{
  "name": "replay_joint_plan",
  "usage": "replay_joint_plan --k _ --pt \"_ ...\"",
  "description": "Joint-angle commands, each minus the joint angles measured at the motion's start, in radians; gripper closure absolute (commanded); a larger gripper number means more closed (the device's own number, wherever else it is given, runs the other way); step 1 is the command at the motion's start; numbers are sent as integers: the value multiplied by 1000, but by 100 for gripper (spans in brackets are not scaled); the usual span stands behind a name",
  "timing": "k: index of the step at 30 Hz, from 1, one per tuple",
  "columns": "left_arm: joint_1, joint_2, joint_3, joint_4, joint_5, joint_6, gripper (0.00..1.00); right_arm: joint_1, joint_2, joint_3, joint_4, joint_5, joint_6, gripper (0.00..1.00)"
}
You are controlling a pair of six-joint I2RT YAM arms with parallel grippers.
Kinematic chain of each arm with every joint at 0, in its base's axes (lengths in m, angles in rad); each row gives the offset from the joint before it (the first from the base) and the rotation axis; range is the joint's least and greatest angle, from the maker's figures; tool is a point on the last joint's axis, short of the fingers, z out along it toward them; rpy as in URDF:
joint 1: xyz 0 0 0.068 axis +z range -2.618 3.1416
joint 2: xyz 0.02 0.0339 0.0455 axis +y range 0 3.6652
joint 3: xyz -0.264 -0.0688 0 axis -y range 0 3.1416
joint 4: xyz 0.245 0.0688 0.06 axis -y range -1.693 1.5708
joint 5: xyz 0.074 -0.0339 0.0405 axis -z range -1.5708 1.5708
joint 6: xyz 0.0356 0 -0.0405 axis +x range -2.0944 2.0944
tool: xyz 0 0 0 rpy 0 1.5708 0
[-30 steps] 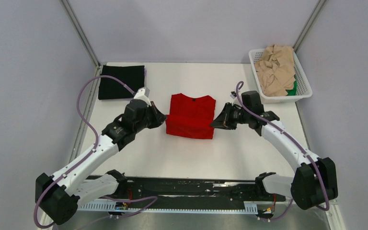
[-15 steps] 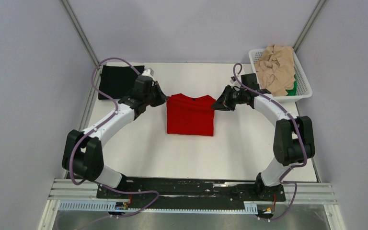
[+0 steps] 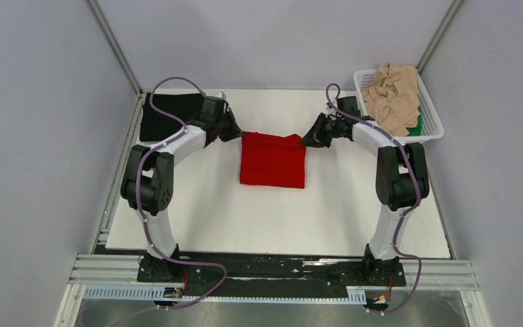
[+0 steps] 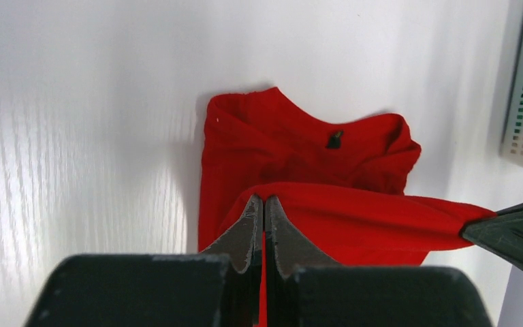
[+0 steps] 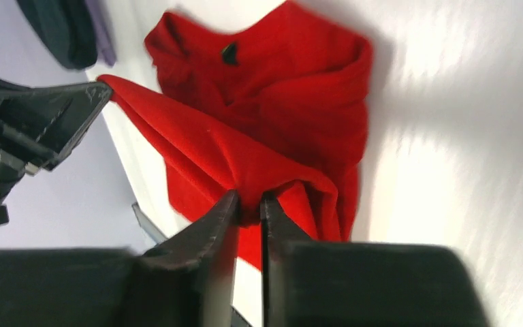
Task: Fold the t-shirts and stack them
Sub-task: Fold the long partially folded tshirt into a neat square
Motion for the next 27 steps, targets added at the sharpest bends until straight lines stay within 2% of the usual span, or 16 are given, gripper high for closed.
replay_joint_plan --k 1,2,3,4,5,6,9,14,17,27 --pt "31 91 151 -35 -71 50 70 -34 84 129 36 107 -30 74" --pt "33 120 175 -47 -73 55 62 -37 99 154 34 113 -35 60" --pt "35 133 225 -72 -75 71 41 -39 108 173 35 117 -41 49" --pt "36 148 248 -89 -71 87 27 -39 100 184 35 118 -46 40" --pt "36 152 285 -122 -65 95 7 -39 85 181 35 121 -49 34" --pt "36 144 294 -132 -47 107 4 -39 60 167 35 124 -54 28" --pt "34 86 238 -108 17 120 0 -30 -36 72 41 137 -67 1" --pt "3 -44 62 -14 162 115 0 14 -171 -108 139 15 -65 0" --pt "-17 -46 44 23 168 102 0 29 -164 -133 209 -52 -36 0" --pt "-20 225 188 90 151 32 0 27 172 116 254 -28 72 0"
